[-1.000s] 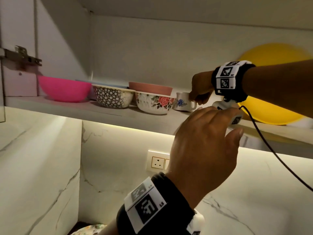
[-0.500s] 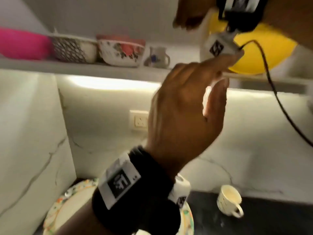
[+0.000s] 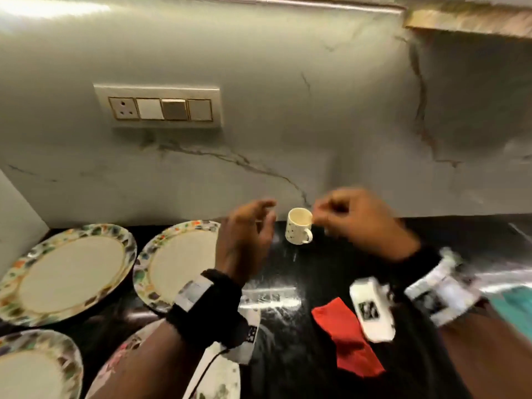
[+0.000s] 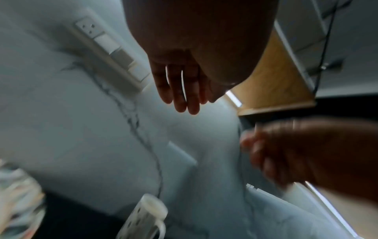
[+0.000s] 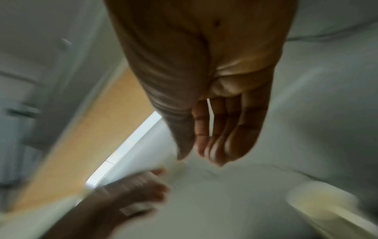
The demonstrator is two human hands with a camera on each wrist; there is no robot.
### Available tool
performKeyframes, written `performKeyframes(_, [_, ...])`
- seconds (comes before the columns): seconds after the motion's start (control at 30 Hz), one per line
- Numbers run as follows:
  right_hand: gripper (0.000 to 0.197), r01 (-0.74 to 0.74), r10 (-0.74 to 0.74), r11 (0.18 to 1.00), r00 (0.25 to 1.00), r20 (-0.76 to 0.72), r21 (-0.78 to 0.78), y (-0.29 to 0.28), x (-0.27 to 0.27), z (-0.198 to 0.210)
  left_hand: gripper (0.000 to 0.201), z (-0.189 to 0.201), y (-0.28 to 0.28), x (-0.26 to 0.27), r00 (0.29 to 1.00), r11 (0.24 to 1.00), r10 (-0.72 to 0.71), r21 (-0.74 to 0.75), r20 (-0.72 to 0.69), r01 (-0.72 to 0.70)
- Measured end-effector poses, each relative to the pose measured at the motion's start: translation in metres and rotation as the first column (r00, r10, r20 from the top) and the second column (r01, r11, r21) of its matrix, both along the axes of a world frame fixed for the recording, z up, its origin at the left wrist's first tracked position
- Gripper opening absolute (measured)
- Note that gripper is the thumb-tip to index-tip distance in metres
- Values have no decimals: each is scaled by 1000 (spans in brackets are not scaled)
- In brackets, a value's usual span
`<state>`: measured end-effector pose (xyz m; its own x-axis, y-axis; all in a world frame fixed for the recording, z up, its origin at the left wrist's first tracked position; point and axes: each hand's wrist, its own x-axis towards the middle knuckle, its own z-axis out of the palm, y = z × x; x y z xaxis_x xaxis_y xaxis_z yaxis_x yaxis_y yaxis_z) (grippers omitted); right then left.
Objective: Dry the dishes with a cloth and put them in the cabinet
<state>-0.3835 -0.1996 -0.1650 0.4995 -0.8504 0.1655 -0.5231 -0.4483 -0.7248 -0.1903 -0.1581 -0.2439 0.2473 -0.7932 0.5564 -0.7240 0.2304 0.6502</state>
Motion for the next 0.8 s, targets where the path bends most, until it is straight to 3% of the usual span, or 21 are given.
performKeyframes(0.1, [10,116,7,934,940,-342,338,-13,-57,-122,23,-51,-22,-21,1000,974,-26,224,10,23])
performKeyframes(0.2, [50,71,220,916,734,-642,394,-9,-91,-186,24,-87,-43,-40,1000,920,-27,390,-6,28])
performKeyframes(0.27, [79,20,296,920,616,-730,391,-1,-107,-216,25,-106,-57,-55,1000,883,3,470,-19,7])
performKeyframes(0.3, [86,-15,303,930,597,-743,368,3,-110,-227,26,-114,-64,-61,999,864,19,504,-29,-2])
performKeyframes(0.37, [88,-76,287,949,619,-731,307,7,-113,-242,27,-127,-80,-76,997,824,48,566,-57,-7])
performKeyframes(0.47, [74,-134,238,969,722,-650,206,5,-116,-256,31,-141,-105,-98,987,771,101,637,-124,1])
performKeyframes(0.53, [68,-97,186,979,794,-578,180,-2,-123,-262,34,-150,-124,-109,969,738,182,674,-167,-23])
performKeyframes(0.63, [66,9,98,970,903,-419,245,-11,-137,-264,34,-159,-153,-119,933,704,309,704,-187,-92])
performKeyframes(0.8, [65,63,31,939,964,-266,338,-34,-168,-249,31,-164,-189,-126,936,669,335,726,-105,-158])
